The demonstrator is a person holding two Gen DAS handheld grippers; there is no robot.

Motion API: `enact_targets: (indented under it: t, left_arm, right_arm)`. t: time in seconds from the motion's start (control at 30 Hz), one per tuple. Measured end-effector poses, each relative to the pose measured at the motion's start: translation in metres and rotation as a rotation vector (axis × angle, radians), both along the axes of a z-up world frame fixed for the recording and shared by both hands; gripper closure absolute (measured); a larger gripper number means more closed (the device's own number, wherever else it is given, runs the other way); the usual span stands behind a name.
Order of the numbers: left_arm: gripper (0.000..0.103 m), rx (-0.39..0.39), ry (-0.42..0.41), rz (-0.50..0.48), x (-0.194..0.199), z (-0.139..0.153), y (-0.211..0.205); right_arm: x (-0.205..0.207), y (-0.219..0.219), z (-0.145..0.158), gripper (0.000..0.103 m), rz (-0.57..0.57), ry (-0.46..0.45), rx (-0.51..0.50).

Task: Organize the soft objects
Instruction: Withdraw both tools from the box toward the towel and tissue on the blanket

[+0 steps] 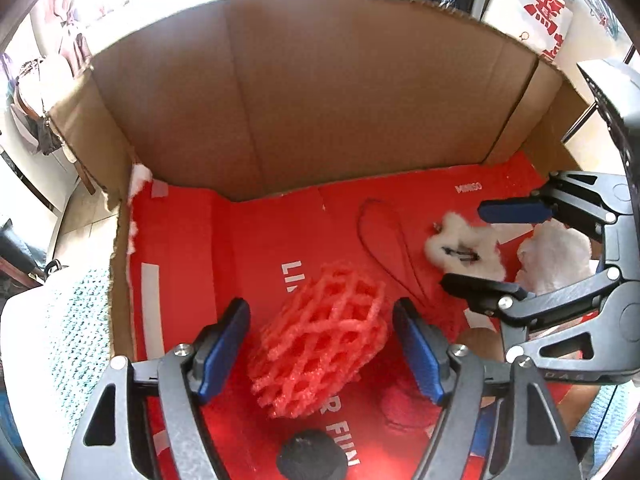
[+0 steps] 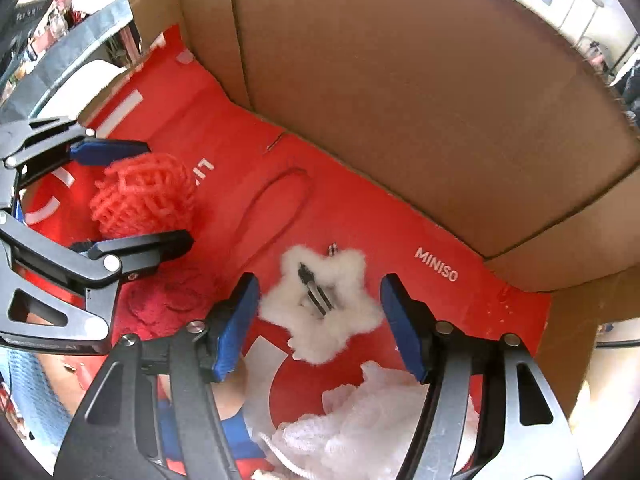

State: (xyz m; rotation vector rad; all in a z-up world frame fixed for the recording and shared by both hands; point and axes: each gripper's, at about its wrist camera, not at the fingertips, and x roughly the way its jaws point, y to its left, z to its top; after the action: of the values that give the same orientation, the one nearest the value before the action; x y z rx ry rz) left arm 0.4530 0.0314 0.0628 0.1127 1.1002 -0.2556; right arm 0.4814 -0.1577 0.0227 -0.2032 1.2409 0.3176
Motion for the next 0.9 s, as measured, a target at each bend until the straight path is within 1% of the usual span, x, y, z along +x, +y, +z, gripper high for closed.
enact_targets:
  t: [0.07, 0.13, 0.23, 0.3, 0.4, 0.53, 0.6, 0.63, 0.7, 0.77, 0.83, 0.9]
  left_arm:
    - [0.025, -0.006, -0.015, 0.006, -0.006, 0.007, 0.002]
    - [0.017, 0.000, -0.042, 0.019, -0.013, 0.015, 0.006]
    - [0.016, -0.008, -0.086, 0.029, -0.029, 0.030, 0.015]
    - [0.014, -0.023, -0.113, 0.036, -0.044, 0.043, 0.019]
    - [0.013, -0.027, -0.160, 0.051, -0.064, 0.063, 0.018]
    - [0.010, -0.040, -0.231, 0.062, -0.107, 0.092, 0.022]
    - [0.006, -0.027, -0.281, 0.061, -0.125, 0.106, 0.020]
    - [0.005, -0.022, -0.302, 0.059, -0.131, 0.109, 0.022]
    - [0.003, -0.014, -0.345, 0.048, -0.145, 0.126, 0.016]
    - [0.002, -0.022, -0.385, 0.028, -0.164, 0.137, 0.012]
    - [0.000, -0.020, -0.433, 0.019, -0.188, 0.146, 0.008]
    - [0.000, -0.017, -0.467, 0.007, -0.205, 0.152, 0.006]
  right_arm:
    - [-0.005, -0.004, 0.009, 0.041, -0.013, -0.020, 0.008]
    - [-0.010, -0.009, 0.019, 0.041, -0.024, -0.043, 0.017]
    - [-0.023, -0.020, 0.038, 0.041, -0.054, -0.081, 0.034]
    - [-0.035, -0.028, 0.056, 0.034, -0.072, -0.109, 0.044]
    - [-0.055, -0.037, 0.082, 0.034, -0.096, -0.156, 0.051]
    - [-0.090, -0.049, 0.117, 0.033, -0.133, -0.215, 0.057]
    - [-0.105, -0.051, 0.132, 0.029, -0.148, -0.243, 0.058]
    - [-0.114, -0.052, 0.139, 0.029, -0.154, -0.257, 0.059]
    - [-0.135, -0.057, 0.157, 0.028, -0.167, -0.297, 0.060]
    - [-0.156, -0.057, 0.175, 0.027, -0.178, -0.334, 0.067]
    - [-0.176, -0.061, 0.188, 0.025, -0.193, -0.365, 0.075]
    - [-0.199, -0.064, 0.202, 0.016, -0.204, -0.405, 0.085]
